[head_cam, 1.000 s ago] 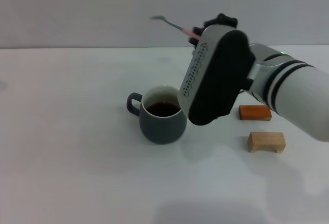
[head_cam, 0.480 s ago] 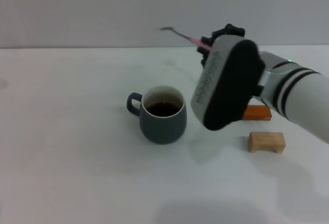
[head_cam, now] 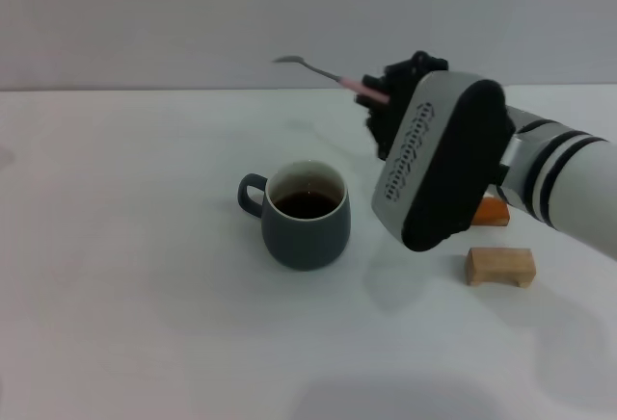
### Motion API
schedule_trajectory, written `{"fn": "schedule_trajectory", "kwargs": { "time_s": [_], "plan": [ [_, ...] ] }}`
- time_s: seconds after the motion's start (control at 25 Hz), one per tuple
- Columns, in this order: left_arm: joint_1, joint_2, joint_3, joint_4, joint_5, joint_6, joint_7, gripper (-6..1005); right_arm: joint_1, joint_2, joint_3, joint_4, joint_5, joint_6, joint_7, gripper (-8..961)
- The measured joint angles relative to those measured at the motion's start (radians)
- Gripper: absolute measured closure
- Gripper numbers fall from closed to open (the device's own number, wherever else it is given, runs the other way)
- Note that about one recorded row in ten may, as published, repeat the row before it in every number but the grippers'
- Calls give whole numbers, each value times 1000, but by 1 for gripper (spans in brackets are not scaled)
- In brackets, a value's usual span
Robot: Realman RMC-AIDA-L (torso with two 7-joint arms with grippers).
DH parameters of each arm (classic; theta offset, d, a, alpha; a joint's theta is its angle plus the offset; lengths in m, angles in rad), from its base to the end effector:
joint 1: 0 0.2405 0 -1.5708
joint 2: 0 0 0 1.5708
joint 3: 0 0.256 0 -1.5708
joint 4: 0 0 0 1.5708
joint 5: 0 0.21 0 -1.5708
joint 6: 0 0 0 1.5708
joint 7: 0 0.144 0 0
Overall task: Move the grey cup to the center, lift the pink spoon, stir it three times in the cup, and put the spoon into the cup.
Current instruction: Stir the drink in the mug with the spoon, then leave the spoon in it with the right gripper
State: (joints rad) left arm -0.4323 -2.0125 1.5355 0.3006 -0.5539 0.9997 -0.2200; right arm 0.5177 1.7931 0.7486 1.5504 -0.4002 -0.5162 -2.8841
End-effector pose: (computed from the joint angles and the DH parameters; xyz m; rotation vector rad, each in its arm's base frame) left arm -0.3621 0.3667 0.0900 -1.1220 -0.6729 -0.7718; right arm 0.1125 0.3489 -0.0521 -2.1720 -0.3852 -0.1198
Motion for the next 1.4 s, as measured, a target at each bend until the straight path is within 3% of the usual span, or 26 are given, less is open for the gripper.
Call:
{"fn": "schedule_trajectory", "kwargs": {
  "time_s": [0.12,0.24,0.32,0.68,0.72,0.88,1.08,1.12,1.24,1.32,1.4],
  "plan": [
    [0,0,1,0,0,0,0,991,50,12,-27,-10,1,-187,0,827],
    [0,0,5,2,1,-4,0,991,80,22,-35,-22,8,-288,-2,827],
    [0,0,5,4,0,-6,1,991,146,39,-66,-63,25,-440,-4,827],
    [-2,-1,0,4,0,-14,5,991,281,47,-188,-164,84,-587,-6,827],
    [-2,-1,0,4,0,-15,4,991,322,46,-218,-185,122,-620,-7,827],
    [-4,-1,0,5,0,-18,2,991,353,44,-251,-205,149,-638,-7,828],
    [-9,0,0,2,0,-20,2,991,333,46,-244,-204,100,-595,-6,828],
    [-10,0,0,1,0,-20,2,991,282,46,-208,-182,41,-520,-6,828],
    [-11,0,-1,1,0,-21,4,991,228,47,-155,-155,-16,-441,-6,828],
    [-11,0,-1,0,0,-21,3,991,151,64,-86,-113,-109,-339,-4,828],
    [-11,0,-1,0,0,-21,2,991,123,74,-59,-100,-141,-307,-4,827]
  ]
}}
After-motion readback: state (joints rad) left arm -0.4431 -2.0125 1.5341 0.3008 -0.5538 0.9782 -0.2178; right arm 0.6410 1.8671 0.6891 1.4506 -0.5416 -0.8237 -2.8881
